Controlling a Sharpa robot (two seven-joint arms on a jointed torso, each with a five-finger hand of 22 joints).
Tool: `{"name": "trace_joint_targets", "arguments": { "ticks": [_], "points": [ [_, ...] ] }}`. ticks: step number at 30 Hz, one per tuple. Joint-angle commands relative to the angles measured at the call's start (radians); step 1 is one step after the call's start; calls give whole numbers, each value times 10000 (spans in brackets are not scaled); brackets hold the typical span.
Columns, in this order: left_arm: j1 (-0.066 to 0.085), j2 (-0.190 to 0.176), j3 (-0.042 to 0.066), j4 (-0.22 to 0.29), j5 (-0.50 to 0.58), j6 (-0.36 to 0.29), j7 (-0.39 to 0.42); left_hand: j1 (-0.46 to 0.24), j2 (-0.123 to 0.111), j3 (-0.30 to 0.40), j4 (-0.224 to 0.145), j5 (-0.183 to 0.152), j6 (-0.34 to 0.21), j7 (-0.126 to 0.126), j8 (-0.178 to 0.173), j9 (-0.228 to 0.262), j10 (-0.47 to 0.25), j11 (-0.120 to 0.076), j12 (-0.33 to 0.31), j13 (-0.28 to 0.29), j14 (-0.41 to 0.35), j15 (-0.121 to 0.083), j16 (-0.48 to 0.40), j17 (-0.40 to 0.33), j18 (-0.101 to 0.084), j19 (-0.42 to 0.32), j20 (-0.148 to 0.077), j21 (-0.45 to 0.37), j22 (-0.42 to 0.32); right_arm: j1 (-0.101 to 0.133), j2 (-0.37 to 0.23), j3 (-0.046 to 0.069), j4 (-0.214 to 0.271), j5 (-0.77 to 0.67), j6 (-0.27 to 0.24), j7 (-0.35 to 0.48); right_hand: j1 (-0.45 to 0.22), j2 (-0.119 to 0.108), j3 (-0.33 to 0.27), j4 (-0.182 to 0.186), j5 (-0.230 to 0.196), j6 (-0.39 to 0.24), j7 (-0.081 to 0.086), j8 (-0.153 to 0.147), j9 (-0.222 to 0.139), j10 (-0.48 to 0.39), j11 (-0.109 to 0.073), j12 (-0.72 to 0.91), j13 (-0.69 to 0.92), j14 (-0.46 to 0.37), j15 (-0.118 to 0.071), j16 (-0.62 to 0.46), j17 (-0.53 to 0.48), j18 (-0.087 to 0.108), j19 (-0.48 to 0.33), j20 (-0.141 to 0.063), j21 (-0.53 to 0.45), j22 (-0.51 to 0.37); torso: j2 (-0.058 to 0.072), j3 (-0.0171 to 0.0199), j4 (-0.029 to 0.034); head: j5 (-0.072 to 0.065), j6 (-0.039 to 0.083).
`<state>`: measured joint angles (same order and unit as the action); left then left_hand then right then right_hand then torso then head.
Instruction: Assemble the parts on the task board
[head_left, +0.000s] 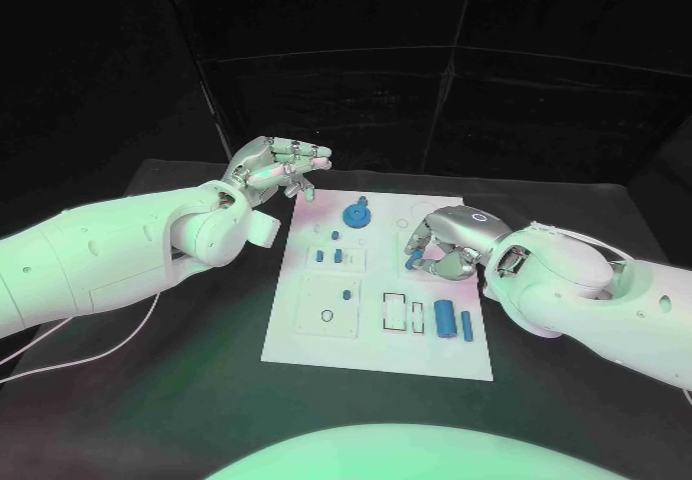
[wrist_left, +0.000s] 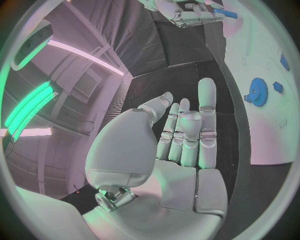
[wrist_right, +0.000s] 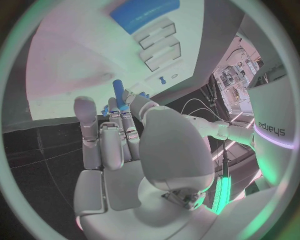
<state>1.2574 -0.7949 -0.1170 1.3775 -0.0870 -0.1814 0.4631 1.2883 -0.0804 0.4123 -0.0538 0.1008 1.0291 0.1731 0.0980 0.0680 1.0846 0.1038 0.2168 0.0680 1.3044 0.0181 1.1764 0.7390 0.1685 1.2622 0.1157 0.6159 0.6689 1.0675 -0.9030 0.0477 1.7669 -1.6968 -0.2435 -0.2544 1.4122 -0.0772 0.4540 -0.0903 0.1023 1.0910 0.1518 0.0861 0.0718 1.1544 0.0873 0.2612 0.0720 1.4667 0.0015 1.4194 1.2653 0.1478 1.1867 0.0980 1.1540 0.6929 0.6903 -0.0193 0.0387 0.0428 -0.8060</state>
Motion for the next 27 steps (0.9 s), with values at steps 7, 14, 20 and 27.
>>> {"name": "trace_joint_targets", "arguments": {
  "ticks": [7,14,20,27],
  "points": [
    [0,66,6,-31,40,97,59,-38,37,-49,5,-33,-35,28,40,-9,-42,17,60,11,-75,-1,-55,-12,137,-56,-8,-57,-18,42,541,80,654,307,-600,507,112,-26,76,-37,41,86,15,-14,-19,180,-123,-16,14,471,-95,30,-3,41,17,-29,59,6,19,-4,4,55,17],
    [-3,103,6,-34,40,96,63,-38,37,-49,5,-33,-35,28,40,-9,-42,17,60,11,-75,-1,-55,-12,137,-56,-8,-57,-18,36,1476,74,448,418,-437,880,122,-39,116,-69,71,80,25,-30,-25,181,-115,-38,14,467,-92,22,-21,47,-6,-31,52,-25,30,-8,34,169,-31],
    [-2,125,6,-47,40,85,69,-38,37,-49,5,-33,-35,28,40,-9,-42,17,60,11,-75,-1,-55,-12,137,-56,-8,-57,-18,4,2167,-88,129,639,-117,1223,132,-43,144,-92,94,76,30,-40,-28,183,-109,-53,15,469,-89,30,-6,48,-14,-31,55,-29,20,-18,14,265,-73],
    [-1,168,7,-57,40,93,70,-38,37,-49,5,-33,-35,28,40,-9,-42,17,60,11,-75,-1,-55,-12,137,-56,-8,-57,-18,-185,2732,-315,-346,695,371,1420,117,-56,196,-126,165,44,54,-76,-39,166,-87,-96,13,474,-75,46,24,46,-27,-26,70,-23,19,1,13,376,-110]
  ]
}}
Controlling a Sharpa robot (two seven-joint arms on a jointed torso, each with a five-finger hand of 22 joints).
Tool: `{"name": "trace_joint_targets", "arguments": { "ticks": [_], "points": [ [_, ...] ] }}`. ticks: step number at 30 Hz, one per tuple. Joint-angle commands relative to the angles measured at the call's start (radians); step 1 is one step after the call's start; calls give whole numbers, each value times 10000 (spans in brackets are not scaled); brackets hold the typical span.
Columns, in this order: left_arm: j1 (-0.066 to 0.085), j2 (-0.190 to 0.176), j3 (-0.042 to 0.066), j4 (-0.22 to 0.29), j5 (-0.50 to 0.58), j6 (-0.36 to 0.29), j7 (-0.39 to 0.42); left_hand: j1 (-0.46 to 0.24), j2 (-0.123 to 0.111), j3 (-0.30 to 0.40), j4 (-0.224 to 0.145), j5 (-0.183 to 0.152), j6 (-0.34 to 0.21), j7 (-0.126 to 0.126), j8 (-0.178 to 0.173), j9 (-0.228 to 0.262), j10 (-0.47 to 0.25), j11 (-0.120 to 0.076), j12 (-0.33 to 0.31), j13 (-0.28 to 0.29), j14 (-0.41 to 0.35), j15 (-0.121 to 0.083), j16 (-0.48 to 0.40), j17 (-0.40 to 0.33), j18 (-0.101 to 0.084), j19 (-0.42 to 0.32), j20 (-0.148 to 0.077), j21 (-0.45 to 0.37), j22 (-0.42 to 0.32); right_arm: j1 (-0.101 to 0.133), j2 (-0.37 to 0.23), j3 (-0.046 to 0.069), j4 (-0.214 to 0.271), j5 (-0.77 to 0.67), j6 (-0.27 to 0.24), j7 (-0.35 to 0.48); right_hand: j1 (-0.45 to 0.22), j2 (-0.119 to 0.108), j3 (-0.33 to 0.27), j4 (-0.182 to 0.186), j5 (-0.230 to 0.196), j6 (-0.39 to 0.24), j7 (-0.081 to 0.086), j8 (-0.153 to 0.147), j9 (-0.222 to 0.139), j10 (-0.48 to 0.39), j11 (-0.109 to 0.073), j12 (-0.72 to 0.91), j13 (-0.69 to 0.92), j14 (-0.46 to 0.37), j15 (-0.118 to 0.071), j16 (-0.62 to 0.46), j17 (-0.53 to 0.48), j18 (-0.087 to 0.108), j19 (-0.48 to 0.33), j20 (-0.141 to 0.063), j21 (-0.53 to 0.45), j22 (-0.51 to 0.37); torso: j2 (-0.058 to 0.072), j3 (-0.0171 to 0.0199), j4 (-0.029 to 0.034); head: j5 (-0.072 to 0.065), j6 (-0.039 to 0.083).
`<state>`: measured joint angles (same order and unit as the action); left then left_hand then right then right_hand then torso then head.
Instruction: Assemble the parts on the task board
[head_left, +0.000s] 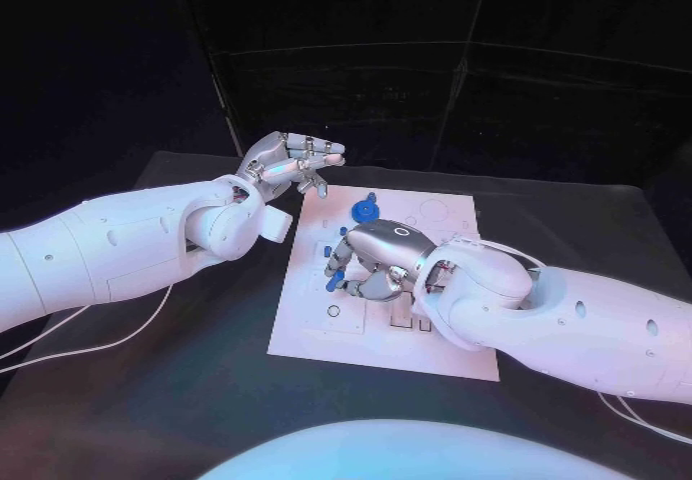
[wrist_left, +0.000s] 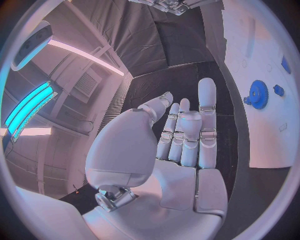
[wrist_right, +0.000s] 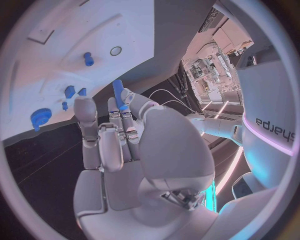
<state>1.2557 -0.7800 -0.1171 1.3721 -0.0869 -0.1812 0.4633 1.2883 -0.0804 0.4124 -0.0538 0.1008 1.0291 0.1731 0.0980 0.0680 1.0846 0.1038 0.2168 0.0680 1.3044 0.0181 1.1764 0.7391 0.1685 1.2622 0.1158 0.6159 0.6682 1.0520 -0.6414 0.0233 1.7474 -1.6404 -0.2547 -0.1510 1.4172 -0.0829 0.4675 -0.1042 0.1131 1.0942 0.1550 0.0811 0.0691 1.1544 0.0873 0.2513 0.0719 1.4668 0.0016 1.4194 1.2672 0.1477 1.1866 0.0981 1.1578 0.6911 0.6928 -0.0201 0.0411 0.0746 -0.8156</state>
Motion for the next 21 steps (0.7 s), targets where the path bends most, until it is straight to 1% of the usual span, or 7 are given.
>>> {"name": "trace_joint_targets", "arguments": {
  "ticks": [1,4,8,12,21],
  "points": [
    [15,22,8,-6,38,89,67,-39,38,-50,5,-33,-35,27,40,-9,-42,17,60,12,-76,-1,-55,-13,137,-56,-8,-57,-11,-41,155,-106,-205,110,545,386,67,1,60,12,57,13,22,-26,-12,166,-87,2,14,473,-76,46,5,46,-27,-26,32,-5,-9,10,-22,75,-26],
    [15,33,8,-8,38,93,65,-39,38,-50,5,-33,-35,27,40,-9,-42,17,60,12,-76,-1,-55,-13,137,-56,-8,-57,-11,-68,264,-187,-372,55,767,370,63,-1,64,10,63,10,24,-29,-13,164,-85,-2,14,473,-74,45,2,47,-31,-25,31,-11,-7,7,-16,88,-39],
    [15,51,8,-20,38,95,63,-39,38,-50,5,-33,-35,27,40,-9,-42,17,60,12,-76,-1,-55,-13,137,-56,-8,-57,-11,-100,346,-238,-491,-13,964,365,59,-3,66,9,68,7,27,-32,-14,163,-83,-5,14,472,-73,43,-1,48,-35,-25,29,-17,-11,11,-25,118,-53],
    [15,68,8,-30,38,99,65,-37,46,-60,11,-34,-37,29,42,-9,-46,19,68,13,-77,0,-53,-18,138,-52,-7,-64,-17,-119,401,-260,-543,-54,1118,364,49,-7,69,8,76,1,32,-38,-15,160,-79,-12,14,470,-70,40,-9,50,-44,-23,24,-29,-5,18,-33,129,-56],
    [15,74,8,-34,38,101,67,-37,46,-60,11,-34,-37,29,42,-9,-46,19,68,13,-77,0,-53,-18,138,-52,-7,-64,-17,-131,451,-274,-640,-143,1297,318,43,-8,71,7,79,0,33,-40,-15,159,-77,-16,14,470,-68,40,-9,50,-47,-21,24,-31,-5,7,-21,123,-70]
  ]
}}
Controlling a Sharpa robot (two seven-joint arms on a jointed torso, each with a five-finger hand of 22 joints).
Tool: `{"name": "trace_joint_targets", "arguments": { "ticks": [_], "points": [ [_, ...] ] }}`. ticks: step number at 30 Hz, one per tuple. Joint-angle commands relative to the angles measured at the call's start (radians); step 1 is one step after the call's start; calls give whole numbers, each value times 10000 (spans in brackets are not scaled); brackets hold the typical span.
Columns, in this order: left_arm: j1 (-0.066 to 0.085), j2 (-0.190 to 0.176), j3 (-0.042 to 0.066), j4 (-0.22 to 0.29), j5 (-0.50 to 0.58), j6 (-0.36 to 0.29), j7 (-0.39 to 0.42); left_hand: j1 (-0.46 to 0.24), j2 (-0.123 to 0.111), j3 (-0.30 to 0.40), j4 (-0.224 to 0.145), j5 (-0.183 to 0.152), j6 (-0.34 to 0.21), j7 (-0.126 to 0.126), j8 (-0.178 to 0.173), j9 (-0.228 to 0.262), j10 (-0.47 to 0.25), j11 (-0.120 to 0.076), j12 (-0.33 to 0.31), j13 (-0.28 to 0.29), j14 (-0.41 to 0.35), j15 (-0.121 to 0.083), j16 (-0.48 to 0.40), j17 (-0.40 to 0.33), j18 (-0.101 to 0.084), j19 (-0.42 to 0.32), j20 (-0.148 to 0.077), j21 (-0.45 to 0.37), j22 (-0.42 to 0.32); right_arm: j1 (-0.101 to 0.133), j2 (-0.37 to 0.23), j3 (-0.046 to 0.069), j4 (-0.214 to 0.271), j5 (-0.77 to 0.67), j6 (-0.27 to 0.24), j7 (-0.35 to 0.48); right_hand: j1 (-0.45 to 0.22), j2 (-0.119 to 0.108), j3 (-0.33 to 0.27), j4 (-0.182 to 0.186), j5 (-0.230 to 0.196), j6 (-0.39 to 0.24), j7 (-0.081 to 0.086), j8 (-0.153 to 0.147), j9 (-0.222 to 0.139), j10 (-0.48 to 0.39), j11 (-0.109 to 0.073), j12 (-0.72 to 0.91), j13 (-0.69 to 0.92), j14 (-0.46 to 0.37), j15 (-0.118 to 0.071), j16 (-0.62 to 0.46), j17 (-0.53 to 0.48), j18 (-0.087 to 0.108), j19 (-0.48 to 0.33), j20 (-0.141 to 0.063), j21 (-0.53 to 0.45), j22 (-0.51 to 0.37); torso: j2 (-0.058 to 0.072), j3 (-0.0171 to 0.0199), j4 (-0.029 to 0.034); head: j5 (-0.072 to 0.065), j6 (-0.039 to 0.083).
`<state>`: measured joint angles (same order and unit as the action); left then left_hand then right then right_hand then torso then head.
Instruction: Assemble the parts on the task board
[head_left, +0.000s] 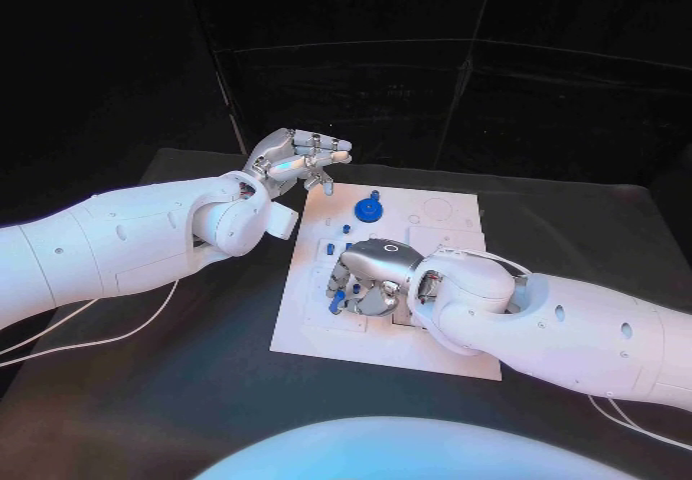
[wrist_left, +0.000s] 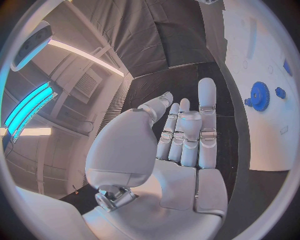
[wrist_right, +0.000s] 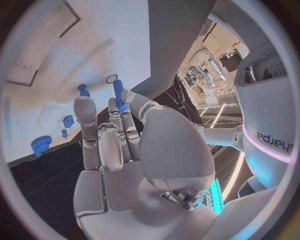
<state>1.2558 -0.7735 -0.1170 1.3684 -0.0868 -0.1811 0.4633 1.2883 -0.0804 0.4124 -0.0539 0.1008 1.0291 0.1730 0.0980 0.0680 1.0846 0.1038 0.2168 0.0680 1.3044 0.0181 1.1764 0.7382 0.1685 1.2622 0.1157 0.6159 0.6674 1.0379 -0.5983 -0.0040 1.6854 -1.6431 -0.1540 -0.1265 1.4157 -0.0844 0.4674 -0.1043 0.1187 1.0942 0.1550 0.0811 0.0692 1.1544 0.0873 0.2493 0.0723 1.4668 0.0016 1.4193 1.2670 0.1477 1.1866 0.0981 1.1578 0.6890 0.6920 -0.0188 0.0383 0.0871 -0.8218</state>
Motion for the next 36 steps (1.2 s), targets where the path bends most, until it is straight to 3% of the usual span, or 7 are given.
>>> {"name": "trace_joint_targets", "arguments": {
  "ticks": [1,14,25,36],
  "points": [
    [15,8,7,4,38,100,67,-37,46,-60,11,-34,-37,29,42,-9,-46,19,68,12,-77,0,-53,-9,138,-52,-7,-64,-9,10,27,-2,-30,-129,303,67,59,7,72,8,23,0,33,-40,-16,159,-76,5,10,470,-68,40,-7,51,-46,-22,24,-11,3,-7,8,-2,-8],
    [15,-22,7,24,38,93,62,-37,46,-60,11,-34,-37,29,42,-9,-46,19,68,12,-77,0,-53,-9,138,-52,-7,-64,-9,-11,61,-5,-96,-709,205,-339,33,13,78,15,29,-1,39,-45,-16,158,-71,-5,11,468,-62,36,-15,48,-48,-17,31,0,4,-5,4,20,-44],
    [15,-34,7,36,38,91,56,-37,46,-60,11,-34,-37,29,42,-9,-46,19,68,12,-77,0,-53,-9,138,-52,-7,-64,-9,-16,206,-9,-121,-962,442,-504,26,18,83,16,30,3,38,-45,-15,162,-71,-7,12,466,-61,33,-22,49,-52,-15,32,-1,3,-4,-2,23,-73],
    [15,-44,7,46,38,87,51,-37,46,-60,11,-34,-37,29,42,-9,-46,19,68,12,-77,0,-53,-9,138,-52,-7,-64,-9,-18,385,-188,-144,-1300,773,-591,-79,-60,44,16,24,9,34,-57,-13,178,-72,-32,20,459,-55,22,-46,56,-89,-2,20,-33,1,-7,7,3,-86]
  ]
}}
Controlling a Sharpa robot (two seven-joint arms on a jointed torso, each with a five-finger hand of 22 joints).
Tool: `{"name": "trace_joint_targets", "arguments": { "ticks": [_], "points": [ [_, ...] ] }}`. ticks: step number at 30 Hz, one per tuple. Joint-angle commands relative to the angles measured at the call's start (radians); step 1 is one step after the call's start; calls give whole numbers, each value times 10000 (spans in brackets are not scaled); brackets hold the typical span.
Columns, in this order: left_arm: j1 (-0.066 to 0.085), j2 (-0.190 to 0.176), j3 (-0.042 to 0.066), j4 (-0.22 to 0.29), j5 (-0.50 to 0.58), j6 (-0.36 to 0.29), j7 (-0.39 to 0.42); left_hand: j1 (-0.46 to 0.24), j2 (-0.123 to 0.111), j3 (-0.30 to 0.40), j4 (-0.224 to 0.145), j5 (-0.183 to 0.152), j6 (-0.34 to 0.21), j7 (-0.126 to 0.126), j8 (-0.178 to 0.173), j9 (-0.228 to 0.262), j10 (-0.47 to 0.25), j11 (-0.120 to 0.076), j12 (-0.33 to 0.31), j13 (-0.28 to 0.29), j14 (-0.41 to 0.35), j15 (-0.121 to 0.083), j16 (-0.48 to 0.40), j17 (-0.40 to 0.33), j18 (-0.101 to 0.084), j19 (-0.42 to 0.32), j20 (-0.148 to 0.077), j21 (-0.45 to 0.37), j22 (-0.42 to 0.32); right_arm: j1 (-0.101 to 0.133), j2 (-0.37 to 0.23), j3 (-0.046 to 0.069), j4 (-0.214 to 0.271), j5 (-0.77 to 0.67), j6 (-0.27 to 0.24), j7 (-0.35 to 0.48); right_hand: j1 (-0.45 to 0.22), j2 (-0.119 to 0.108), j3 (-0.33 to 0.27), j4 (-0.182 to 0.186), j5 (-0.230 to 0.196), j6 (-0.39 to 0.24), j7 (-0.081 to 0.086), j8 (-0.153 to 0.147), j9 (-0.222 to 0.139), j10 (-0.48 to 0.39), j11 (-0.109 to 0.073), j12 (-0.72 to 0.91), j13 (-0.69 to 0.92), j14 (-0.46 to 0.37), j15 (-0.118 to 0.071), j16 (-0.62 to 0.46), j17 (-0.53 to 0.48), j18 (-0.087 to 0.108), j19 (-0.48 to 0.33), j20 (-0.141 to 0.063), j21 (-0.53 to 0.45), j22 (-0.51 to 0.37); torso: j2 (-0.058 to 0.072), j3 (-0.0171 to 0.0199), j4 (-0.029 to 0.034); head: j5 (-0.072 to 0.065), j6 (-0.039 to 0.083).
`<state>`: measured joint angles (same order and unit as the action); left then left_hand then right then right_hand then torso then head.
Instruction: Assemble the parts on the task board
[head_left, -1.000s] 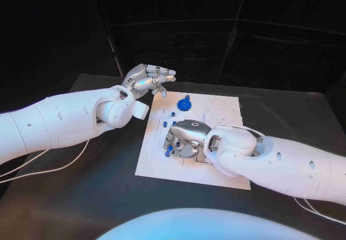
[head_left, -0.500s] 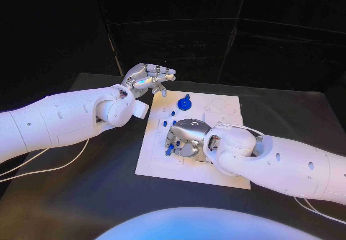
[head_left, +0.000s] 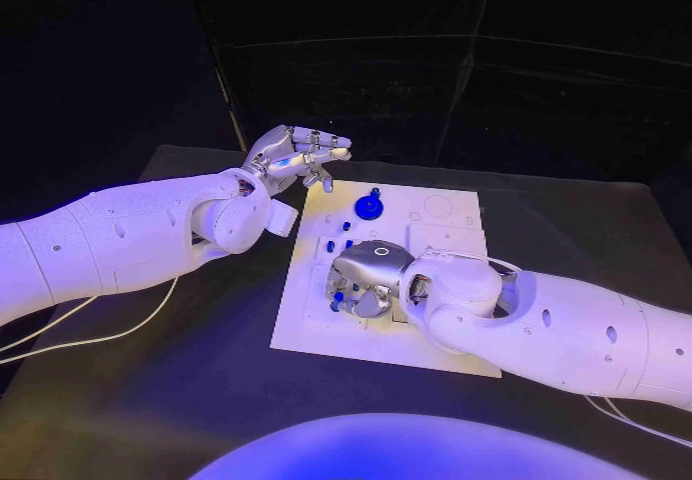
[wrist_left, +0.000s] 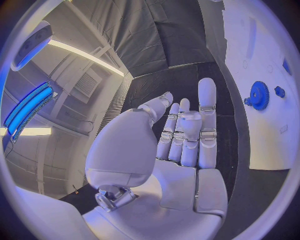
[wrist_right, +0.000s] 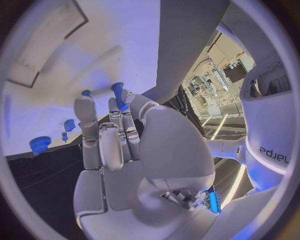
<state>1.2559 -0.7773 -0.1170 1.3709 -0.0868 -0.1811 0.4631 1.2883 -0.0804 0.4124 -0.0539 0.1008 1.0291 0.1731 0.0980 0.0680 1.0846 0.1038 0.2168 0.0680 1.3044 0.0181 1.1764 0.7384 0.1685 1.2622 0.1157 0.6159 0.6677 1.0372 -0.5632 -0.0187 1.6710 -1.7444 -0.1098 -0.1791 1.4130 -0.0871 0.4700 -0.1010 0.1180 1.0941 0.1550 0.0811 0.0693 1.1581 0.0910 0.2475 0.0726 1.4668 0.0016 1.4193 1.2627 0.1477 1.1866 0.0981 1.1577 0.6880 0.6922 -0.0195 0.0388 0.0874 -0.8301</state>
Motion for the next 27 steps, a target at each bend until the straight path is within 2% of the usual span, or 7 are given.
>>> {"name": "trace_joint_targets", "arguments": {
  "ticks": [1,5,10,16,20,25,27],
  "points": [
    [15,-6,7,20,37,86,52,-37,46,-61,11,-34,-37,29,42,-9,-46,19,68,12,-77,-1,-53,-11,138,-52,-7,-64,-13,-11,51,-45,-2,-294,329,-53,-75,-48,10,-13,35,1,36,-64,-16,135,-108,-24,17,458,-53,20,-7,59,-101,0,13,-39,-1,1,0,2,-2],
    [15,-3,7,22,37,89,53,-37,46,-61,11,-34,-37,29,42,-9,-46,19,68,12,-77,-1,-53,-11,138,-52,-7,-64,-13,-11,108,-57,-17,-294,274,20,-267,-154,-32,30,112,-195,96,-168,-47,-102,-41,-219,-42,445,0,0,-46,62,-151,34,-16,-91,-6,-2,0,-12,0],
    [15,0,7,22,37,90,52,-37,46,-61,11,-34,-37,29,42,-9,-46,19,68,12,-77,-1,-53,-11,138,-52,-7,-64,-13,-11,155,-74,-54,-194,1,202,-657,-476,-179,133,195,-835,311,-214,-71,-1083,257,-834,-119,367,240,-149,-329,94,-341,228,-207,-404,-4,-2,0,-19,14],
    [15,-5,7,23,37,89,47,-37,46,-61,11,-34,-37,29,42,-9,-46,19,68,12,-77,-1,-53,-11,138,-52,-7,-64,-13,-12,134,-85,-43,-58,-493,356,-814,-635,-718,180,162,-1528,296,-184,-45,-1682,323,-960,-82,301,309,-268,-536,176,-513,352,-466,-785,-4,0,3,-29,19],
    [15,-8,7,25,37,92,44,-37,46,-61,11,-34,-37,29,42,-9,-46,19,68,12,-77,-1,-53,-11,138,-52,-7,-64,-13,-15,44,-87,15,23,-969,434,-825,-617,-1070,218,172,-1735,277,-182,-40,-1911,309,-912,-74,273,313,-326,-631,207,-589,354,-615,-1007,-12,0,-4,-33,36],
    [15,-28,7,27,37,102,39,-37,46,-61,11,-34,-37,29,42,-9,-46,19,68,12,-77,-1,-53,-11,138,-52,-7,-64,-13,-20,-393,-89,284,222,-2012,520,-888,-653,-1652,322,235,-1898,223,-178,-34,-2170,287,-788,-59,263,286,-365,-687,216,-596,346,-731,-1144,-16,15,-14,-35,62],
    [15,-45,7,24,37,101,36,-37,46,-61,11,-34,-37,29,42,-9,-46,19,68,12,-77,-1,-53,-11,138,-52,-7,-64,-13,-20,-757,-88,518,445,-2501,622,-889,-622,-2008,416,309,-1933,229,-167,-25,-2235,282,-664,-48,244,282,-429,-806,218,-579,338,-782,-1196,-30,3,-17,-72,67]
  ]
}}
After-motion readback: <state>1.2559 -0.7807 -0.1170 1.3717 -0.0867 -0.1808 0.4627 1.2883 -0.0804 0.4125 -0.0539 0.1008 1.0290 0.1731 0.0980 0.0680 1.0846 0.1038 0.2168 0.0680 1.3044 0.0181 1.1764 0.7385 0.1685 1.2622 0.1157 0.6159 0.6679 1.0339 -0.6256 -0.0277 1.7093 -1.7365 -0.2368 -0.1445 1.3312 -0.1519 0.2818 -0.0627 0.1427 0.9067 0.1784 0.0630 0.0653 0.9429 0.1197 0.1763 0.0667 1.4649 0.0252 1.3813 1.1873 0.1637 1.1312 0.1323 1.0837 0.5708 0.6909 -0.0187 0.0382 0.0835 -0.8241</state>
